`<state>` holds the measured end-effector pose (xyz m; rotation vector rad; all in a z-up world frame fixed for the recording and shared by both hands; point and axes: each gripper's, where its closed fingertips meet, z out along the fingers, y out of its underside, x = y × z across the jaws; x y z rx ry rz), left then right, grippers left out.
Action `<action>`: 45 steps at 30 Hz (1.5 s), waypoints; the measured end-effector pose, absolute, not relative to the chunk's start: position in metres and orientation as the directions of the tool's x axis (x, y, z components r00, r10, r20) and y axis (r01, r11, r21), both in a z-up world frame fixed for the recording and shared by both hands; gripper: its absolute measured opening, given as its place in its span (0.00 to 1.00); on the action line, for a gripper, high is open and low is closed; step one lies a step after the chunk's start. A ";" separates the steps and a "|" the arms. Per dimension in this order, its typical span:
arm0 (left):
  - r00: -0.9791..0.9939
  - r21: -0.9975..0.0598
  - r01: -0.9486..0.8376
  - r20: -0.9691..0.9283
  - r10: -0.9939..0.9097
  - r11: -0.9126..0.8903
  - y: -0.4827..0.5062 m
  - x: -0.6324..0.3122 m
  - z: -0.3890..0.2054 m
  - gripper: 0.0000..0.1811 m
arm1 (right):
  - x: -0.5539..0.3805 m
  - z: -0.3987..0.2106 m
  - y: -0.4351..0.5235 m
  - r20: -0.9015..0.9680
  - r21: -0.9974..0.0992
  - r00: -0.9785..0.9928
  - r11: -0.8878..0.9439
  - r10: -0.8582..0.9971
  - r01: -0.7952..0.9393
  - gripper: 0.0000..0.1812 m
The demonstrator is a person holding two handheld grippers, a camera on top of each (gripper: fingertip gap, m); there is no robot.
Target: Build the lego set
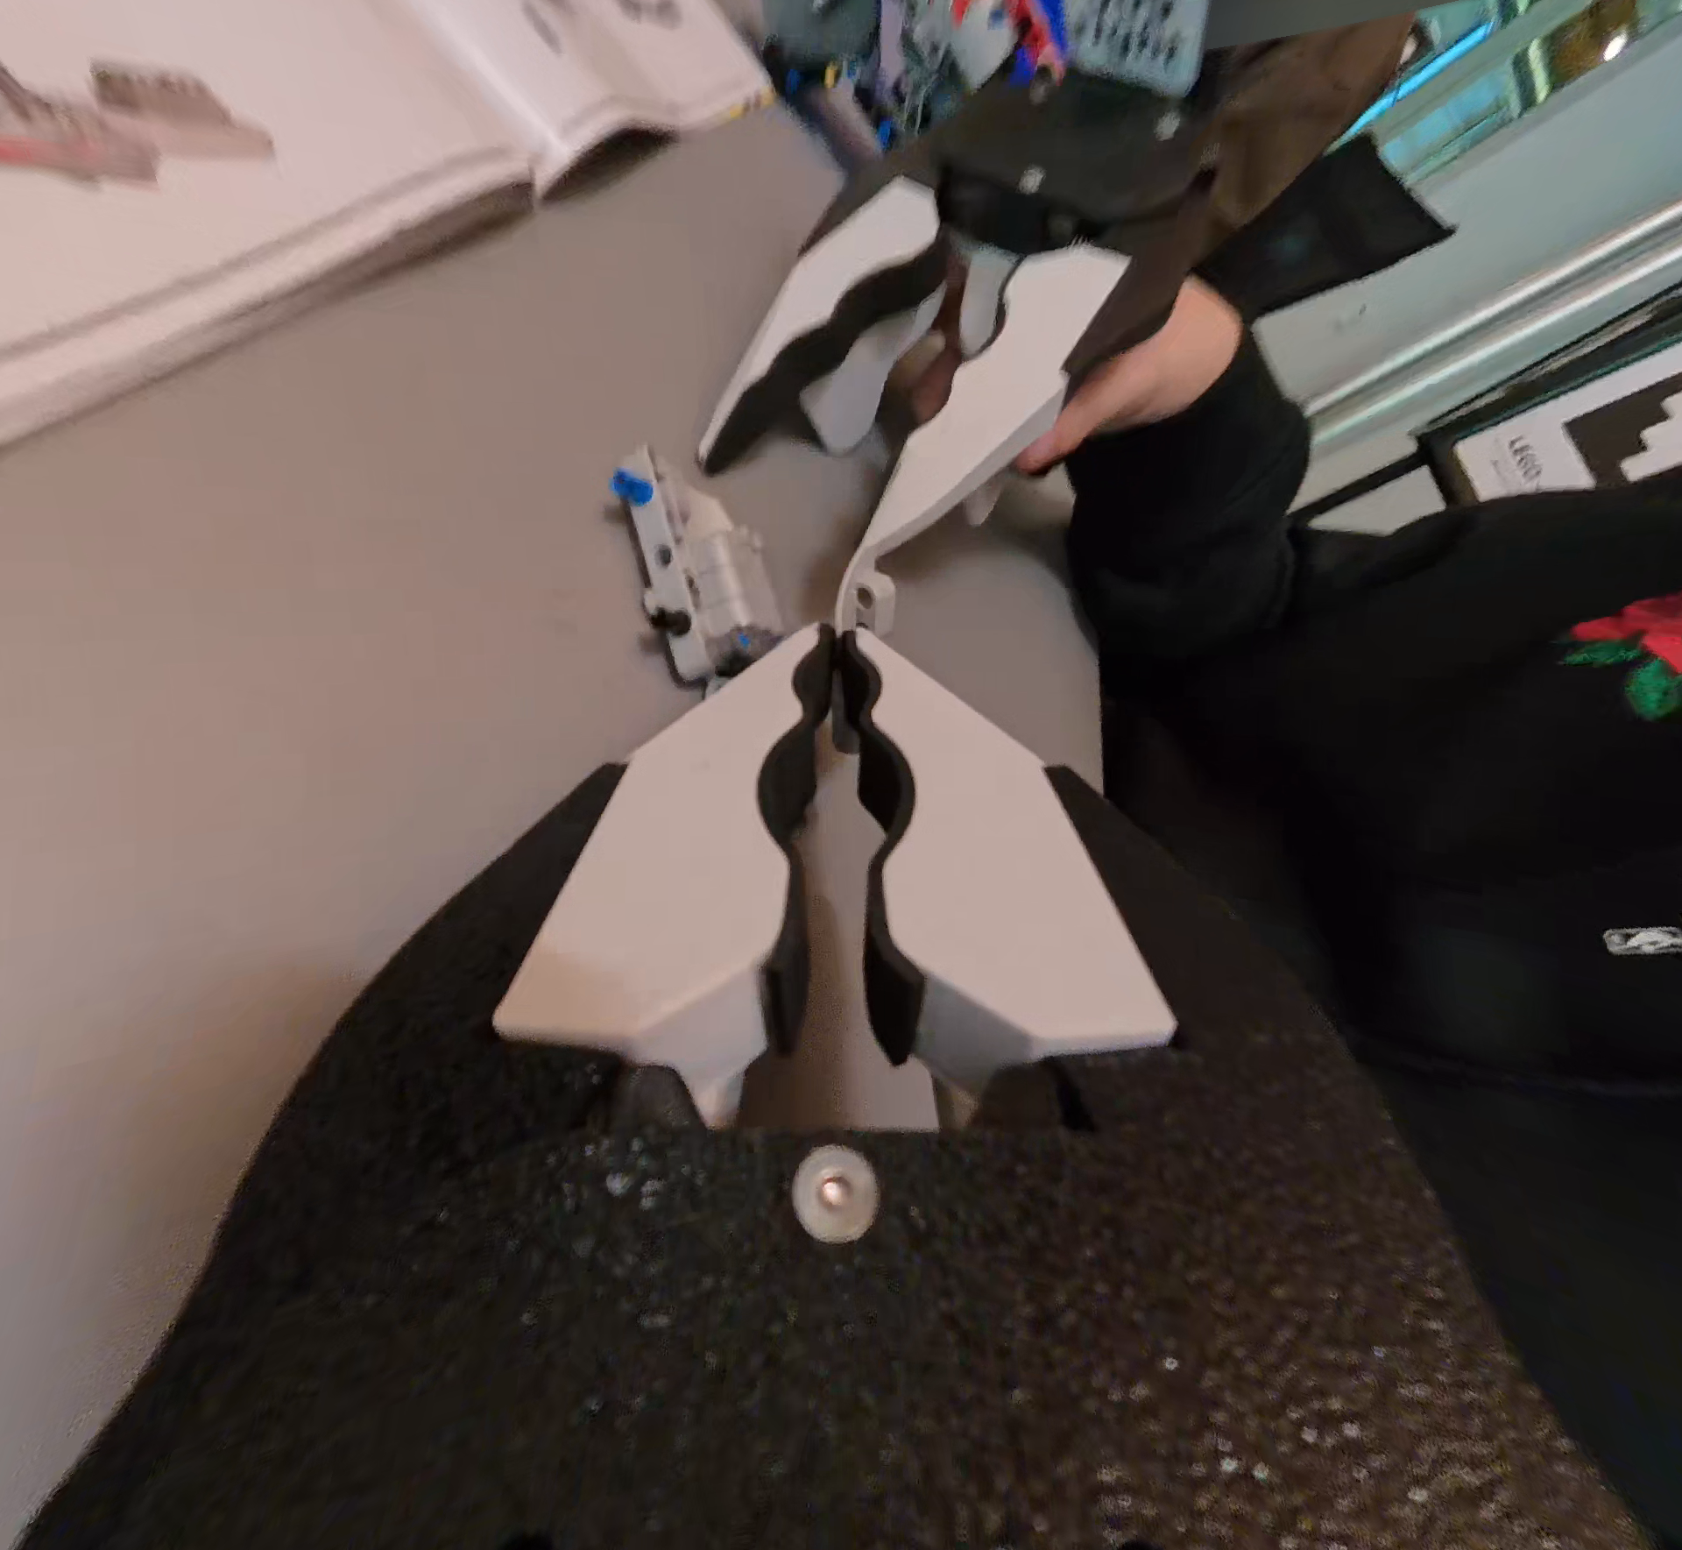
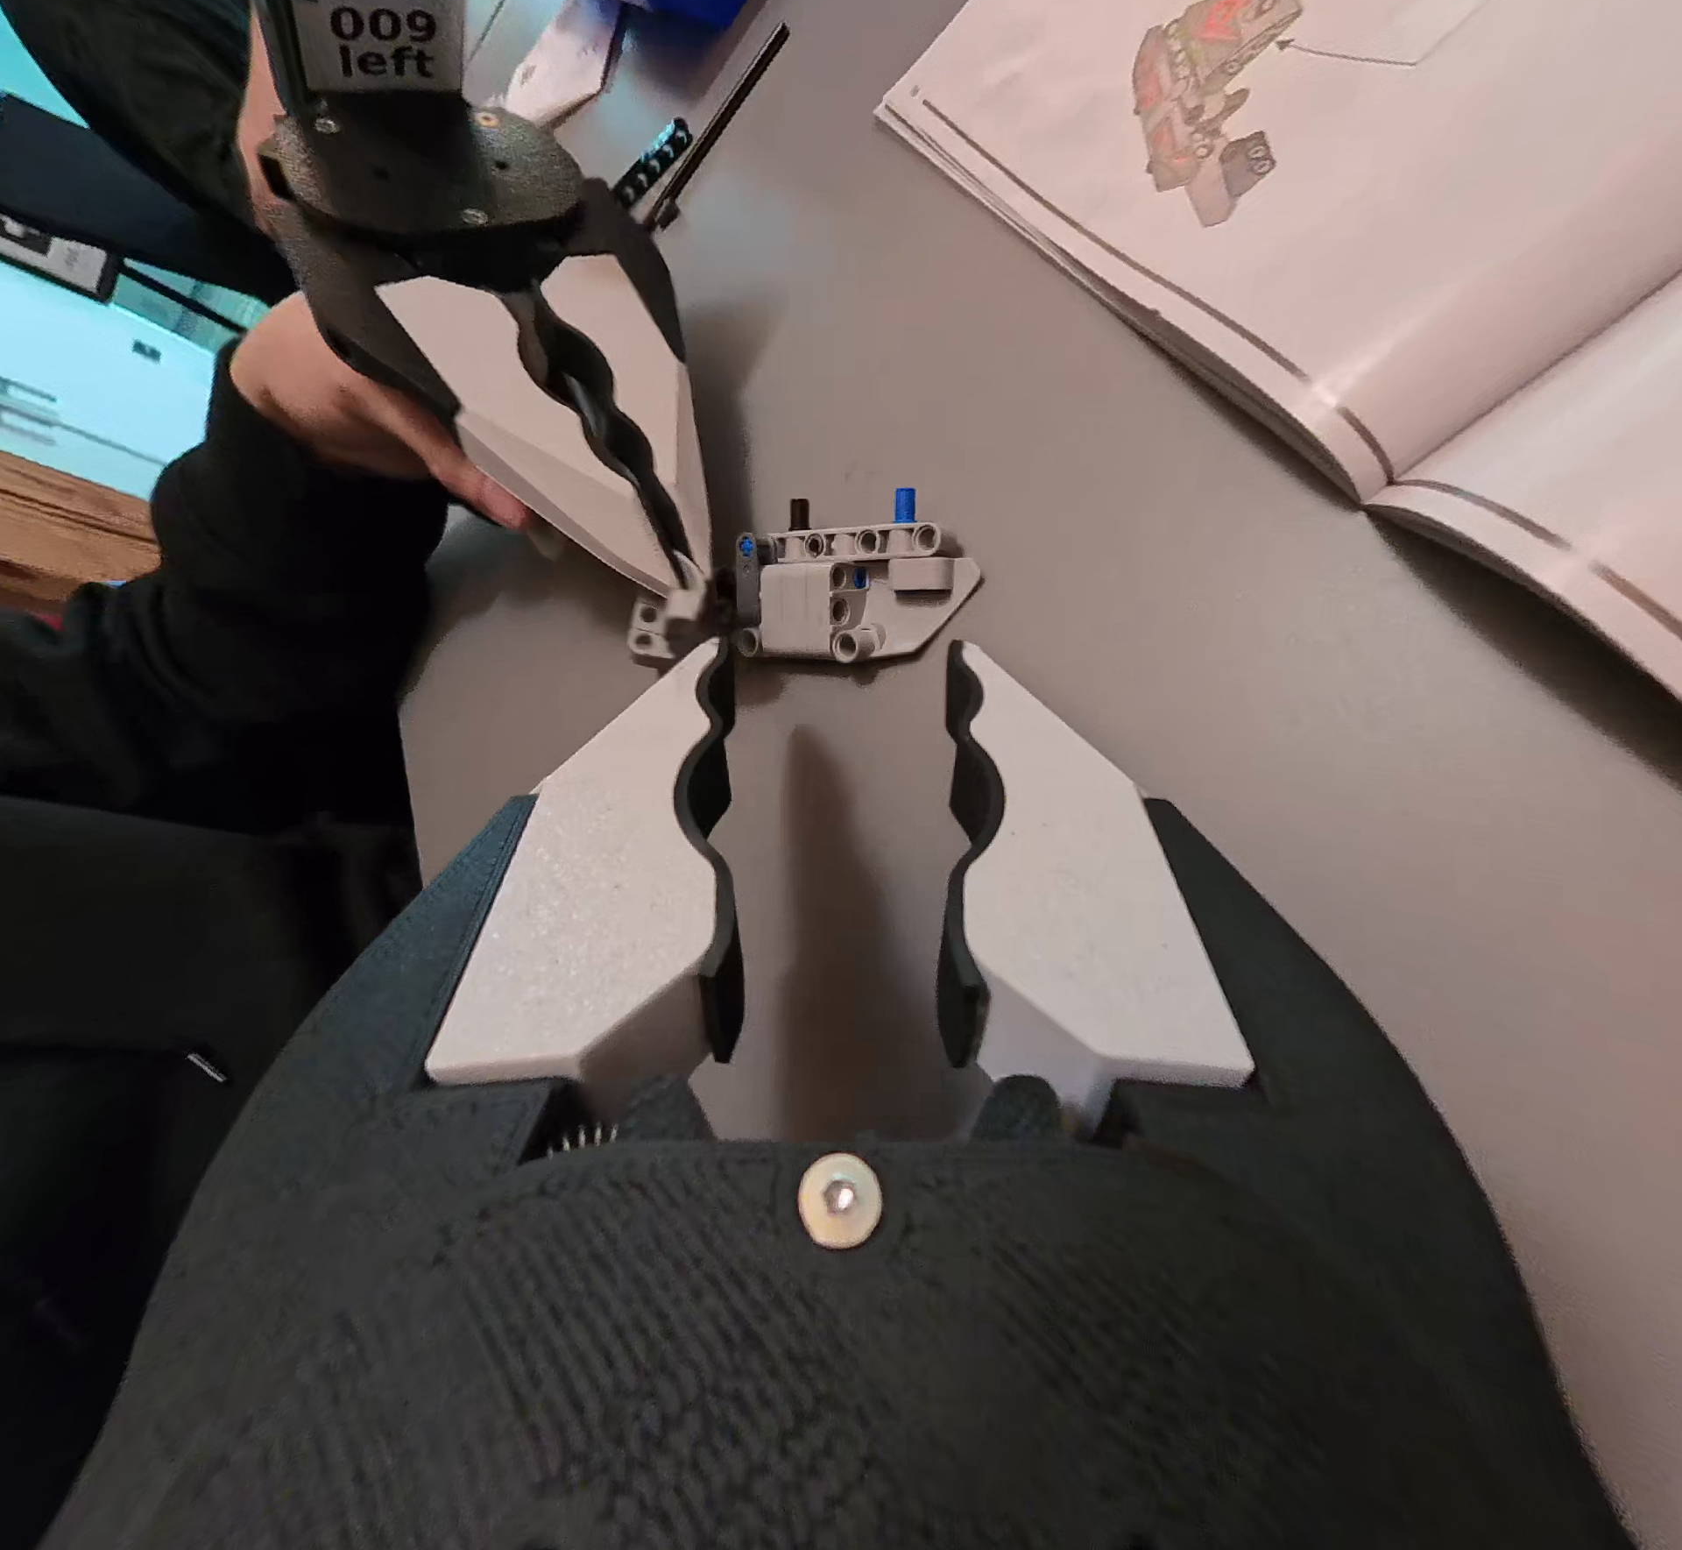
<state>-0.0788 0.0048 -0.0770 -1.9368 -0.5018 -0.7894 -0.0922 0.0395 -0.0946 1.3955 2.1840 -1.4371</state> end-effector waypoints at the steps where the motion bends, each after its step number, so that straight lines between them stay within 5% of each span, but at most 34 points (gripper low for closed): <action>1: 0.718 -0.635 0.634 0.696 0.030 -0.442 0.003 -0.084 -0.071 0.00 | -0.091 -0.094 0.040 -0.587 -0.629 -0.540 0.081 0.603 0.773 0.26; 15: 0.638 -0.531 0.708 0.763 0.101 -0.466 -0.008 -0.097 -0.091 0.00 | -0.092 -0.093 0.036 -0.630 -0.601 -0.447 -0.034 0.635 0.799 0.25; 19: 0.601 -0.508 0.737 0.794 0.087 -0.446 -0.008 -0.096 -0.091 0.00 | -0.097 -0.094 0.028 -0.669 -0.561 -0.405 -0.065 0.624 0.826 0.18; 24: 0.601 -0.509 0.739 0.794 0.091 -0.442 -0.008 -0.096 -0.091 0.00 | -0.117 -0.091 0.012 -0.746 -0.514 -0.355 -0.147 0.564 0.845 0.22; 30: 0.610 -0.517 0.721 0.789 0.070 -0.461 -0.008 -0.091 -0.091 0.00 | -0.128 -0.098 -0.002 -0.761 -0.483 -0.342 -0.130 0.552 0.866 0.12; 38: 0.617 -0.600 0.732 0.785 -0.060 -0.322 -0.016 -0.098 -0.059 0.00 | -0.130 -0.090 -0.008 -0.717 -0.593 -0.475 -0.089 0.510 0.800 0.08; 45: 0.621 -0.587 0.768 0.780 0.074 -0.257 -0.044 -0.129 -0.064 0.00 | -0.124 -0.061 -0.013 -0.629 -0.733 -0.640 -0.063 0.441 0.677 0.07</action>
